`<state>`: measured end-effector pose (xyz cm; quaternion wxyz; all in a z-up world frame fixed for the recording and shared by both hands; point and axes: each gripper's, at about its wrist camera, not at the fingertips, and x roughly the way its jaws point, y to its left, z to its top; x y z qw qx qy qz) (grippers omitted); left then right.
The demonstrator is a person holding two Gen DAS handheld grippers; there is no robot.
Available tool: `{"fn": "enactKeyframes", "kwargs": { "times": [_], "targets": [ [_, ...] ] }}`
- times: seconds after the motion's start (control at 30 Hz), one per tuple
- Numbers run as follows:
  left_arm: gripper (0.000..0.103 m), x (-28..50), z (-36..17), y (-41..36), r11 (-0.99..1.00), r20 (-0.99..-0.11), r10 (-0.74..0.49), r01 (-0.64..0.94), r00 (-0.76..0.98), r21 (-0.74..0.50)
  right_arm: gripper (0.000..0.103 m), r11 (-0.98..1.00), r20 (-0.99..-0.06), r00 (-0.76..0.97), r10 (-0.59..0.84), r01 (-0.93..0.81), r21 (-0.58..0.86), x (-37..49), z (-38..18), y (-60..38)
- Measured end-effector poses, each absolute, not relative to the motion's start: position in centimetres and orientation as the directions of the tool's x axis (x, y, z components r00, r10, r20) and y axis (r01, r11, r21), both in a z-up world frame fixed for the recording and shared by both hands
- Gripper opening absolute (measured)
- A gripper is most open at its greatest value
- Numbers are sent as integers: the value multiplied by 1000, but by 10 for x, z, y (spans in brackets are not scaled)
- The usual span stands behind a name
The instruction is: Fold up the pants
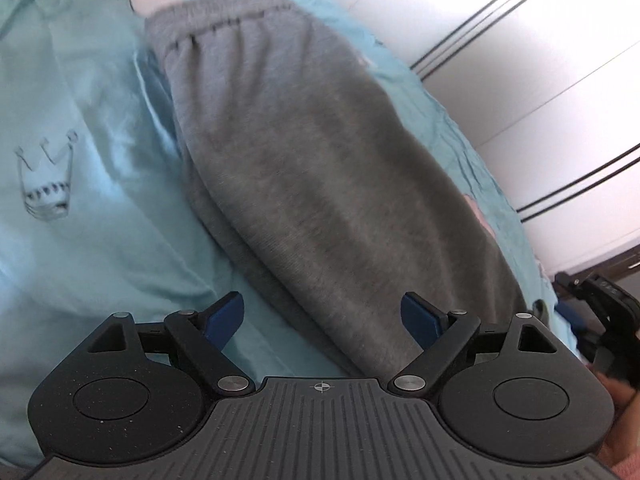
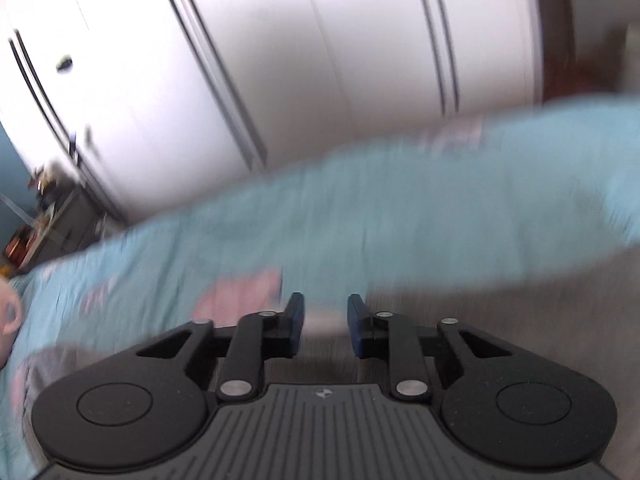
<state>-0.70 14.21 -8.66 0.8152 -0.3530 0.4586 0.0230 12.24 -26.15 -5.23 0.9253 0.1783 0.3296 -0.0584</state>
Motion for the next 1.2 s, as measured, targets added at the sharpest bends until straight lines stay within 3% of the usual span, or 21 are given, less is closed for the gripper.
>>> {"fn": "enactKeyframes", "kwargs": {
  "times": [0.03, 0.07, 0.23, 0.37, 0.43, 0.47, 0.5, 0.57, 0.73, 0.9, 1.03, 1.1, 1.2],
  "targets": [
    [90, -9, -87, 141, 748, -769, -295, -364, 567, -555, 64, 931, -634, 773, 21, 217, 295, 120, -47, -262],
    [90, -9, -88, 141, 746, -773, -300, -367, 559, -556, 68, 936, -664, 747, 28, 214, 280, 119, -44, -261],
    [90, -11, -93, 139, 728, -757, -327, -360, 566, -583, 67, 971, -771, 603, -205, 222, -85, 96, -61, -232],
    [90, -18, -91, 142, 710, -746, -332, -368, 577, -601, 66, 955, -801, 528, -281, 236, -180, 107, -90, -224],
    [91, -23, -89, 146, 705, -742, -328, -371, 584, -604, 56, 942, -780, 532, -329, 242, -232, 113, -97, -222],
    [91, -24, -88, 147, 703, -742, -329, -373, 584, -606, 42, 940, -772, 538, -338, 229, -252, 112, -98, -222],
    [91, -24, -89, 148, 700, -743, -333, -375, 581, -608, 34, 935, -759, 545, -355, 208, -288, 110, -98, -221],
    [91, -23, -91, 150, 691, -743, -347, -380, 572, -615, 26, 928, -743, 559, -368, 166, -334, 104, -101, -227],
    [91, -27, -91, 153, 674, -733, -359, -383, 578, -632, 20, 958, -741, 607, -288, 180, -225, 86, -77, -248],
    [91, -23, -94, 151, 669, -734, -365, -387, 573, -635, 20, 976, -652, 742, -158, 218, 11, 45, -22, -261],
    [91, -20, -95, 151, 664, -731, -372, -386, 572, -640, 21, 980, -661, 746, -82, 182, 84, 46, -18, -259],
    [91, -22, -94, 151, 659, -722, -371, -383, 584, -648, 22, 978, -666, 742, -80, 189, 93, 58, -34, -258],
    [91, -23, -92, 156, 652, -716, -364, -386, 596, -653, 36, 973, -703, 710, -38, 188, 136, 71, -67, -258]
  ]
}}
